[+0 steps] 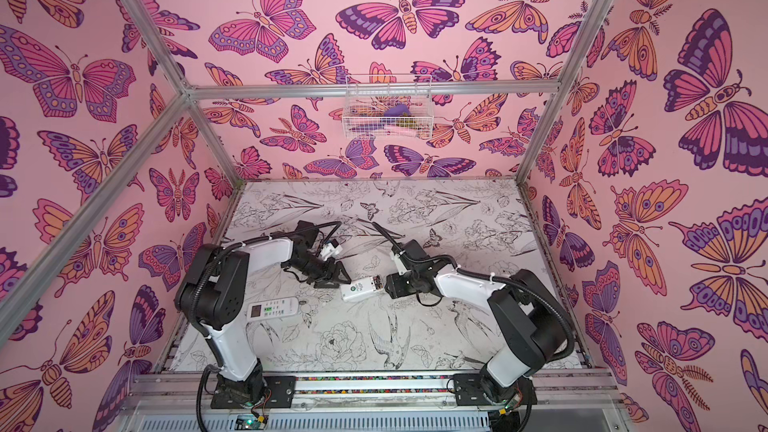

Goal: Unload the batteries from the remote control
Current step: 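Lower the opened remote with the left gripper while the right reaches for the screwdriver, then close the right gripper on the clear screwdriver handle and lift it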

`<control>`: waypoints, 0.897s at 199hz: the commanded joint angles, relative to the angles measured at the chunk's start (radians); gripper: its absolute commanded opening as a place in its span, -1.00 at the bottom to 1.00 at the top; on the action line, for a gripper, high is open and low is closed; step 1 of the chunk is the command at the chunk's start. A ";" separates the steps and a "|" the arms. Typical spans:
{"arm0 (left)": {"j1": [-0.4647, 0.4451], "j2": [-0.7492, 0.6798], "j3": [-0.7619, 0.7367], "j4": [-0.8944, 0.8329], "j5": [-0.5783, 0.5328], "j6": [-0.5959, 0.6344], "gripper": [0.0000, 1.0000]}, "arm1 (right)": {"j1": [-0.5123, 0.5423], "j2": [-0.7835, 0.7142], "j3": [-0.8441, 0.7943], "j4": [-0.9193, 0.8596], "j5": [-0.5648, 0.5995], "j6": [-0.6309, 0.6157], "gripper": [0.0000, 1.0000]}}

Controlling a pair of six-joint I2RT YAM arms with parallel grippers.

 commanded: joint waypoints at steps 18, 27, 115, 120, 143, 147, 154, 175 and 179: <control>0.014 -0.105 -0.029 -0.003 -0.102 0.033 0.41 | 0.002 -0.058 0.063 -0.128 0.210 0.200 0.14; 0.014 -0.127 -0.034 0.002 -0.112 0.041 0.42 | 0.001 -0.055 0.081 -0.166 0.248 0.249 0.14; 0.076 -0.242 -0.024 0.002 -0.142 0.046 0.78 | 0.001 0.107 0.248 -0.282 0.364 0.521 0.13; 0.082 -0.248 -0.029 0.003 -0.150 0.046 0.81 | 0.002 0.117 0.249 -0.273 0.361 0.533 0.13; 0.125 -0.264 -0.045 0.015 -0.150 0.034 0.92 | 0.002 0.163 0.271 -0.259 0.343 0.578 0.12; 0.132 -0.263 -0.045 0.017 -0.153 0.030 0.93 | 0.002 0.171 0.280 -0.264 0.340 0.584 0.12; 0.139 -0.266 -0.043 0.017 -0.162 0.026 0.94 | 0.004 0.183 0.292 -0.271 0.335 0.595 0.12; 0.145 -0.280 -0.045 0.021 -0.173 0.035 0.96 | 0.005 0.209 0.299 -0.263 0.325 0.624 0.10; 0.148 -0.282 -0.045 0.020 -0.165 0.033 0.96 | 0.004 0.213 0.300 -0.263 0.324 0.626 0.10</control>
